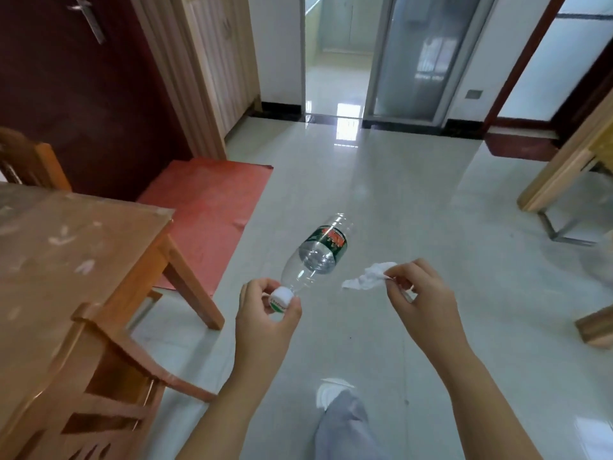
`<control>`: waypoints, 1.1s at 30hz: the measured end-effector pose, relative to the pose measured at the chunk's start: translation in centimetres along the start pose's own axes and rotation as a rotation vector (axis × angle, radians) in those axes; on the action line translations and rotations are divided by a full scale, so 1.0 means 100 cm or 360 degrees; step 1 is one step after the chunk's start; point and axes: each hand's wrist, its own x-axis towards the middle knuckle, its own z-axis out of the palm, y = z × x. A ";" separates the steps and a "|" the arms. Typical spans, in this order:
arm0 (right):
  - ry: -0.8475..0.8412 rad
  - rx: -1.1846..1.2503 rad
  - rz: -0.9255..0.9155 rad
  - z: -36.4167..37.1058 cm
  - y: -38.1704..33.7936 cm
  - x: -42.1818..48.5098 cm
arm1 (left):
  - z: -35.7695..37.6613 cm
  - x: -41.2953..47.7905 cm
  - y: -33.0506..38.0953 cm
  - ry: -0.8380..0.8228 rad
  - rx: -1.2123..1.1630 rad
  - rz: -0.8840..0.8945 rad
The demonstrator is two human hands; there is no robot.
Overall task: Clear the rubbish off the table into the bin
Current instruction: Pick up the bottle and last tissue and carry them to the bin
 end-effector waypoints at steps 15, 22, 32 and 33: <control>-0.0258 0.0114 -0.0135 0.105 0.065 0.285 | 0.084 0.268 0.017 0.0359 0.0201 0.0088; -0.0327 0.0083 -0.0252 0.212 0.037 0.422 | 0.064 0.429 -0.012 0.0441 0.0210 0.0110; -0.0559 0.0219 -0.0501 0.376 -0.045 0.574 | -0.027 0.602 -0.050 0.0731 0.0179 0.0042; -0.0602 0.0233 -0.0529 0.394 -0.051 0.583 | -0.035 0.613 -0.056 0.0772 0.0183 0.0018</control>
